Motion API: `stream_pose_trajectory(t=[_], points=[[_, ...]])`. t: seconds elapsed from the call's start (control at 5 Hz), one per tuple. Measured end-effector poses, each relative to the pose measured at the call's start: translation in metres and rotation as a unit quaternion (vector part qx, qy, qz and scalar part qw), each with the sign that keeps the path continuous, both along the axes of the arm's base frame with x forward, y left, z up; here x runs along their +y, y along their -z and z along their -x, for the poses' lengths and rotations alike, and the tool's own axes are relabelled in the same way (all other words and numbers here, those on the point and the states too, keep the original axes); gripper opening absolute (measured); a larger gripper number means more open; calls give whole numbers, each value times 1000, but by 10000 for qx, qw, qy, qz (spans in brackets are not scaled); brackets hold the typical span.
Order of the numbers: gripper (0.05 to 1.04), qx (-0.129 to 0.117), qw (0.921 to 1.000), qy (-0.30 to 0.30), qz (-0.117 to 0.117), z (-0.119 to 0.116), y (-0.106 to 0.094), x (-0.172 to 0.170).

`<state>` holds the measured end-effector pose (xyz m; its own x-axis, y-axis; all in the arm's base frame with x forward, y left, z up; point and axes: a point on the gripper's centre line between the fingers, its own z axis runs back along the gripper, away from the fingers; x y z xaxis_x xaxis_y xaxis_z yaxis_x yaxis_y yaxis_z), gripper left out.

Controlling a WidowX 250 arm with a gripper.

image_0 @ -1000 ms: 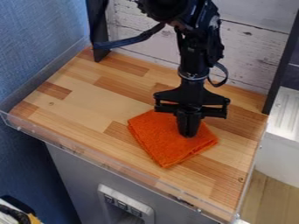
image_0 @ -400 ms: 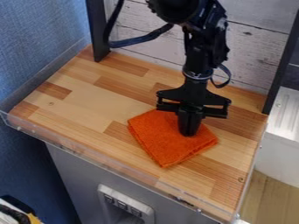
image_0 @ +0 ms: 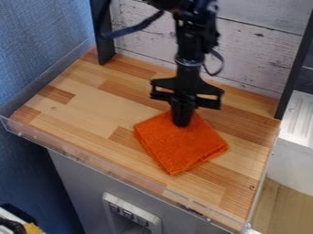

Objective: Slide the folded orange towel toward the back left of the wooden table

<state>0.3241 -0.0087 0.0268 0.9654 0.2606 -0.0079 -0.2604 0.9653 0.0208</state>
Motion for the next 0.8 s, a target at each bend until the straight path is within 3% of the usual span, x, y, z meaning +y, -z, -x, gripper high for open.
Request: stream_pose_trajectory(t=[0.4, 0.8], points=[[59, 71, 9981, 580, 213, -15, 7, 57], [59, 33, 9945, 1004, 280, -22, 11, 107]])
